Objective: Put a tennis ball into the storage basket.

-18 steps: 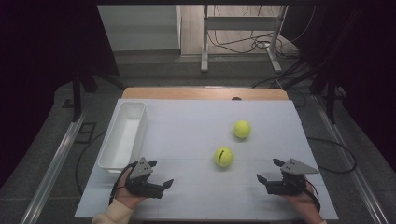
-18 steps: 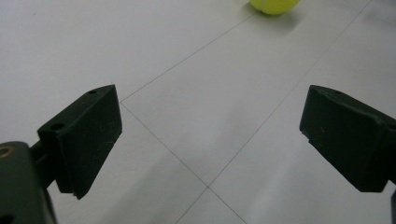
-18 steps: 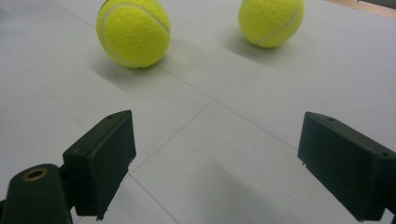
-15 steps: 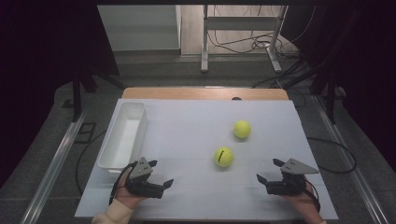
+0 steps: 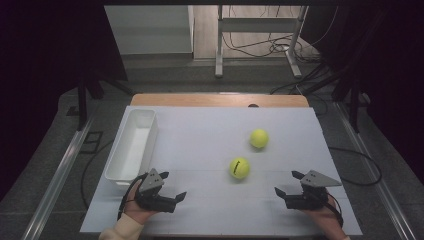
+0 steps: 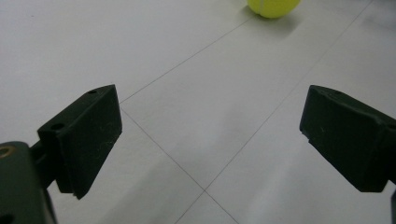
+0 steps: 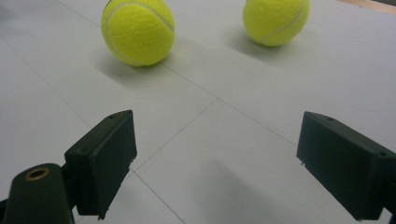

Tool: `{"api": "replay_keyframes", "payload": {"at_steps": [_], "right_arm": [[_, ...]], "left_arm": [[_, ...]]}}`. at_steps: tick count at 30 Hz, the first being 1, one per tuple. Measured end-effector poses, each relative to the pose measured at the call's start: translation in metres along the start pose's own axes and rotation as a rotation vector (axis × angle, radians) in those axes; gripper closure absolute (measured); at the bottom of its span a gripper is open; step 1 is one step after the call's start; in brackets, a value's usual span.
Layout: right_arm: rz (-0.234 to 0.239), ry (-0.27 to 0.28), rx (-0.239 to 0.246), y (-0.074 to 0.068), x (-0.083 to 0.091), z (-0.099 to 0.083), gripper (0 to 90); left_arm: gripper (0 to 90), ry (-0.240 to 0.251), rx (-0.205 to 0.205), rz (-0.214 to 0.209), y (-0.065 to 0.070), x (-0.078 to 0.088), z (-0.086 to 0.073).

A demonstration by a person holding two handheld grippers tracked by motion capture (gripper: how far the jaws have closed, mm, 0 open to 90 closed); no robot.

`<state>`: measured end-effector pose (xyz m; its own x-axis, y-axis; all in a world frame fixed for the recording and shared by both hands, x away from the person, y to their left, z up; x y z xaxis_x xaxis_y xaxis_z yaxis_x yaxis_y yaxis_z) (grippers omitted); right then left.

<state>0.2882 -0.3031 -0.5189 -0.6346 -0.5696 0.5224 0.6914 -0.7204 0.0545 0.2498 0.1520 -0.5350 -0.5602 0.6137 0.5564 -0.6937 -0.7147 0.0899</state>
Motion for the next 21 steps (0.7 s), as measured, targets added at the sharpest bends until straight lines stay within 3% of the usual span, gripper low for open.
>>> {"api": "replay_keyframes", "payload": {"at_steps": [13,21], "right_arm": [[0.012,-0.019,0.018,-0.0022,-0.0018,-0.0010,12.4],[0.026,-0.008,0.004,-0.0006,-0.0005,-0.0014,12.6]], "left_arm": [[6.4,0.000,0.009,0.019,-0.0002,-0.0018,0.0009],[6.5,0.006,0.013,0.024,0.0047,-0.0019,0.0055]]}}
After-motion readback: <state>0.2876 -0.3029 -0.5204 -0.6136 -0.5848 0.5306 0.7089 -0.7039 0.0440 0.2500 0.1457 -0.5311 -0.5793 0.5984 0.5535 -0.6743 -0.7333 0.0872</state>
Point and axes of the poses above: each handheld gripper's, and its own axes: x roughly backward along the jaws, z roughly out of its top, y roughly to its right, the point moved 2 cm from there along -x, roughly forward along the jaws, and after that the axes turned 1 degree about y, right-handed, at the moved point
